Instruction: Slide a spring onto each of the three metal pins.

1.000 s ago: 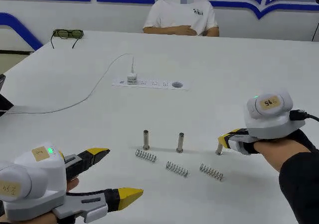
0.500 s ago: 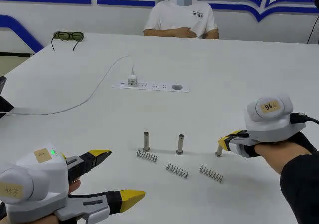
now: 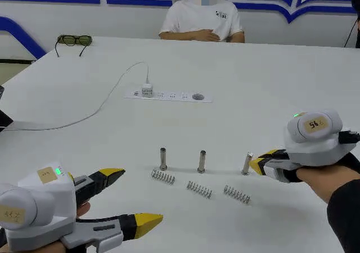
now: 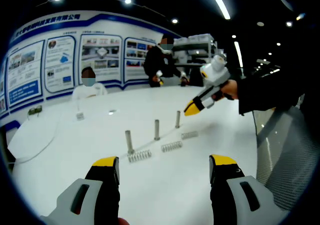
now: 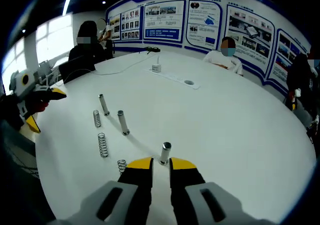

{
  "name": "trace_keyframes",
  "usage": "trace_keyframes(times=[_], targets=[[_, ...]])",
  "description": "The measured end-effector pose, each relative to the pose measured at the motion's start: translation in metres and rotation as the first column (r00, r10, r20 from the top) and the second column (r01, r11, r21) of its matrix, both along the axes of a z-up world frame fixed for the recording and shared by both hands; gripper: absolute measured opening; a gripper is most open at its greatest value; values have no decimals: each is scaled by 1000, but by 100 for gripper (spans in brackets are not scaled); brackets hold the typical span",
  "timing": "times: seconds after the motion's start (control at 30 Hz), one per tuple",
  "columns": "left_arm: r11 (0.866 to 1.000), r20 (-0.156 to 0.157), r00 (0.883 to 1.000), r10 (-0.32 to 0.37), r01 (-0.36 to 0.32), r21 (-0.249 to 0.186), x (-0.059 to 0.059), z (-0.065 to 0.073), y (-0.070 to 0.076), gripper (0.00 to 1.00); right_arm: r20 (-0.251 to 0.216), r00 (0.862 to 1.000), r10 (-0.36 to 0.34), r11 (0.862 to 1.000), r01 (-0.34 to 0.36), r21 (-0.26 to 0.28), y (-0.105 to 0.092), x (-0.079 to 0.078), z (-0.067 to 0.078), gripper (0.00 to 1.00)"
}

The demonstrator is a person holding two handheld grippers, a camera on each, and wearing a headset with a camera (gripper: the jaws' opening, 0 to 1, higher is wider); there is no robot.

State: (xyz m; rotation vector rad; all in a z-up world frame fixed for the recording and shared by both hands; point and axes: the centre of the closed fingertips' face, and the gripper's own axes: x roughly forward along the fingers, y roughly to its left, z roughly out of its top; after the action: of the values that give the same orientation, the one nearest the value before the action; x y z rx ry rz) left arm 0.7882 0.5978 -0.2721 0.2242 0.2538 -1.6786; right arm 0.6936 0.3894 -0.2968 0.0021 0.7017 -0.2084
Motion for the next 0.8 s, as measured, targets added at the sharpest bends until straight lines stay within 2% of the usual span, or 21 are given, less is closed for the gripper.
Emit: trace_keyframes(times=[0.27, 0.53, 0.8], targets=[[1000, 2, 1000, -5, 5, 0, -2, 1, -1, 75, -15, 996, 92, 995, -91, 31, 25, 5, -4, 14], [1000, 0, 1000, 2, -2, 3, -1, 0, 1, 75, -65, 975, 212, 976, -208, 61, 52, 16, -17, 14], [1000, -5, 1000, 7, -7, 6, -2, -1, 3, 75, -119, 957, 265, 964, -258, 68, 60, 21, -32, 14]])
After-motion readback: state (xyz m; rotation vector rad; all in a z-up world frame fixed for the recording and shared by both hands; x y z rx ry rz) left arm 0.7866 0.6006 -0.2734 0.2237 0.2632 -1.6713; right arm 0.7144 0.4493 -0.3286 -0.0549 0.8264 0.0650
